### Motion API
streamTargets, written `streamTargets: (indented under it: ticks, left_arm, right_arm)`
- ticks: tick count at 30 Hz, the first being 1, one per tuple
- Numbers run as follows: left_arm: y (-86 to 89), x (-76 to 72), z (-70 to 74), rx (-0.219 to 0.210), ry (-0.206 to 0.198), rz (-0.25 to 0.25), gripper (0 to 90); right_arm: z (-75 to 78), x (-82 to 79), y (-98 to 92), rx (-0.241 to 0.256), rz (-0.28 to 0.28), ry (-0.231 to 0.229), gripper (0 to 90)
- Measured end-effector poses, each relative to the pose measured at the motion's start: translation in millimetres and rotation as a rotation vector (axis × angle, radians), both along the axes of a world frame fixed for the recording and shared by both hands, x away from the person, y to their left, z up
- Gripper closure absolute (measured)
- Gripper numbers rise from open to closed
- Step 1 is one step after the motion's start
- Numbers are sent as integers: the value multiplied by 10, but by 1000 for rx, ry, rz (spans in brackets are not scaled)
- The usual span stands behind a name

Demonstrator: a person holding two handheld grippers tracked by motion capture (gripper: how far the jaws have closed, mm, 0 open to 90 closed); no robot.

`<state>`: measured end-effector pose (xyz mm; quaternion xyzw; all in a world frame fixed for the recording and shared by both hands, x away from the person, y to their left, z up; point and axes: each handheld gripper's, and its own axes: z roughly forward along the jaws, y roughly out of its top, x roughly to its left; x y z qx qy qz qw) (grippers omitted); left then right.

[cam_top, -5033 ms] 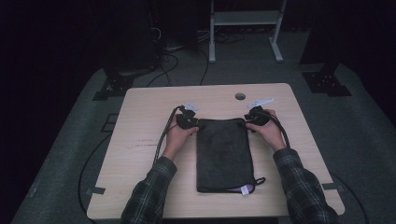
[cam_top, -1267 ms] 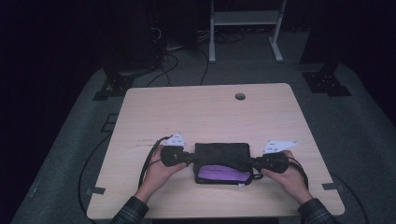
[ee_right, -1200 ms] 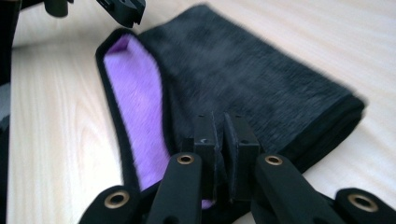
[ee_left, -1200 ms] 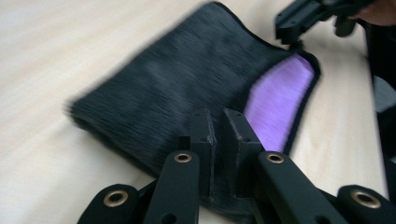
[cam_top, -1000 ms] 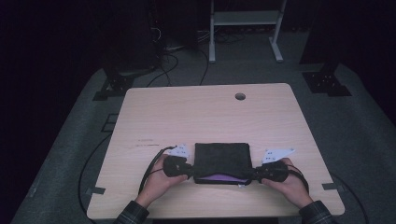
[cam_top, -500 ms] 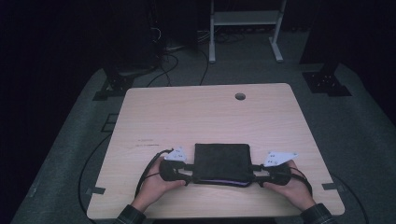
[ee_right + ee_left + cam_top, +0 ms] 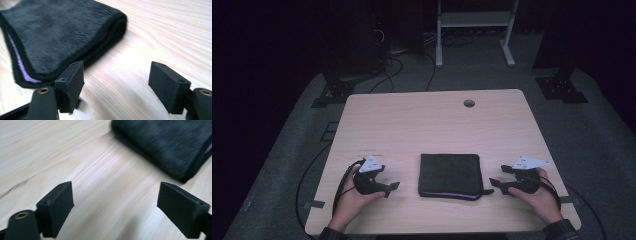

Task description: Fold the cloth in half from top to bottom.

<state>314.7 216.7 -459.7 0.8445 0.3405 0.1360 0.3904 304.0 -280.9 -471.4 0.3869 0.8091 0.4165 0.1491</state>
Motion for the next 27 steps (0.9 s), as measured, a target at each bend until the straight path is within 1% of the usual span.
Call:
streamTargets:
  ticks: [1,2,6,9,10,11,13,15,16,17,18,20,27]
  left_arm:
    - [51,-11,-18,19,0,14,105]
    - [88,-20,-33,27,7,23,99]
    - [202,-54,-103,48,39,40,82]
    - [259,-78,-142,68,48,49,77]
    - [273,-82,-158,70,48,57,71]
    - [287,-83,-167,82,52,57,68]
    - [315,-93,-190,94,29,62,51]
    - [332,-97,-205,99,24,59,40]
    - [337,-98,-217,93,22,61,4]
    - [349,-99,-233,84,8,56,0]
    - [354,-98,-238,78,4,56,0]
    - [354,-99,-239,79,4,56,0]
    - [355,-98,-238,78,4,56,0]
  right_arm:
    - [-5,-4,-17,-4,-9,3,258]
    - [-15,-8,-49,-11,-20,4,253]
    - [-46,-23,-166,-34,-68,14,238]
    - [-77,-31,-256,-54,-106,23,234]
    - [-87,-35,-282,-65,-116,25,231]
    - [-97,-40,-302,-74,-126,27,228]
    - [-111,-47,-336,-85,-136,27,224]
    - [-128,-52,-363,-101,-148,35,215]
    - [-141,-52,-377,-109,-150,25,200]
    - [-145,-52,-389,-106,-152,26,193]
    - [-153,-48,-401,-102,-155,22,184]
    - [-153,-44,-416,-102,-166,27,170]
    - [-156,-58,-425,-102,-166,25,163]
